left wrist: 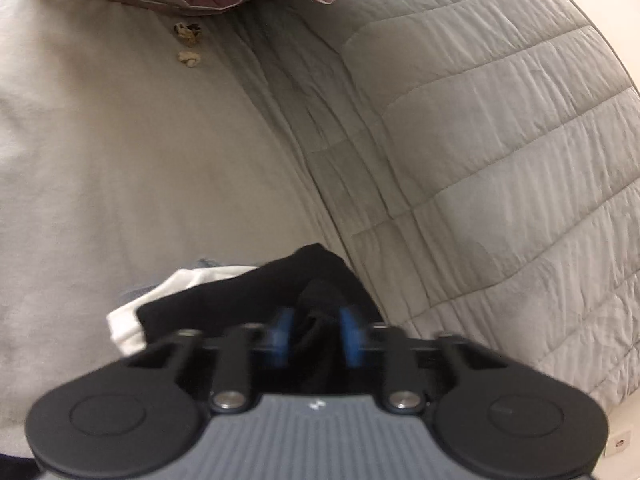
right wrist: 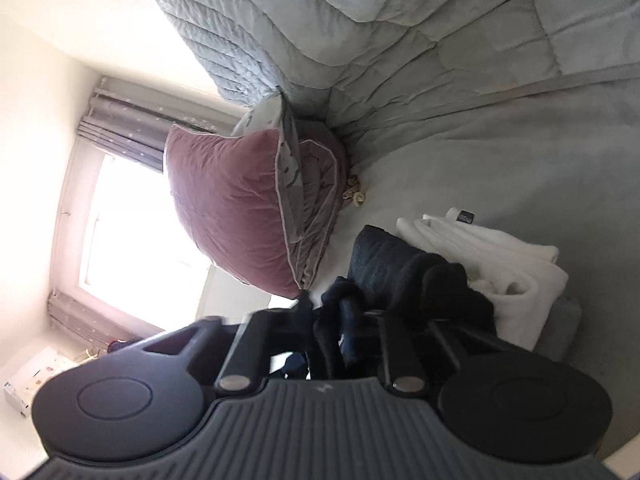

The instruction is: Fold clothes

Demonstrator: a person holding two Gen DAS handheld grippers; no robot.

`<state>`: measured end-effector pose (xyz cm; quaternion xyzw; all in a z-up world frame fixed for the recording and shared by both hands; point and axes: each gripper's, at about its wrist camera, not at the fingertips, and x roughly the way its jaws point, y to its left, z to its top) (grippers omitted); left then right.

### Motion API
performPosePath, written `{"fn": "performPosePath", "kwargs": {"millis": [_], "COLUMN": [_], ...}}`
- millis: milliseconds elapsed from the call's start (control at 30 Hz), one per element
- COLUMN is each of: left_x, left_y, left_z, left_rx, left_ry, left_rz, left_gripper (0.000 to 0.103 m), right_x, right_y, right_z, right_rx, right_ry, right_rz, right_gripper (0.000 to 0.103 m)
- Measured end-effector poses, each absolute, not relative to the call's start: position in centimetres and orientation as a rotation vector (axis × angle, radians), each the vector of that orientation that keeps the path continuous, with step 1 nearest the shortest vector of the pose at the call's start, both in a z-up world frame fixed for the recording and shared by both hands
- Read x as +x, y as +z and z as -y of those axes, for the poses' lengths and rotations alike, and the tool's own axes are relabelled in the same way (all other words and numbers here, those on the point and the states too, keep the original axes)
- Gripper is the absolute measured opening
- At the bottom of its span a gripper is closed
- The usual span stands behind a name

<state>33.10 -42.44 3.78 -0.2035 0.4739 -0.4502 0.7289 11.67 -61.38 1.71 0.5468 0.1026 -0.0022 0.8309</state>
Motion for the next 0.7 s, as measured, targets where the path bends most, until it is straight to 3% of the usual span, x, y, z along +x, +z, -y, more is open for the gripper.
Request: {"fn": "performPosePath", "kwargs": {"millis": [200, 367, 433, 500, 633, 700], "left_x": [30.0, 28.1, 27.2, 26.8, 26.2, 26.1], "left_y": [5.9, 6.2, 5.7, 5.1, 5.3, 6.3], "left_z": [41.6, 42.6, 43.6, 44.4, 43.8, 43.0], "left_rx": [-0.489, -0.440, -0.378, -0.327, -0.350, -0.365], "left_ry": [-1.104, -1.168, -1.156, -1.120, -1.086, -1.088], "left_rz": [-0.787, -0.726, -0.732, -0.740, -0.725, -0.709], "left_gripper": [0.007, 0.008, 0.014, 0.027, 0.037, 0.047], "right_x": [9.4, 7.6, 7.6, 8.0, 7.9, 7.7], "right_y": [4.8, 7.1, 7.2, 6.7, 6.1, 6.1], "right_z": [59.5, 57.5, 57.1, 57.3, 58.6, 59.1], "right_rx": [0.969, 0.767, 0.700, 0.671, 0.687, 0.685], "right_ry": [-0.060, -0.185, -0.235, -0.277, -0.342, -0.371], "right_rz": [-0.094, -0.078, -0.124, -0.188, -0.251, -0.253], "right_gripper": [0.009, 0.008, 0.008, 0.008, 0.015, 0.015]}}
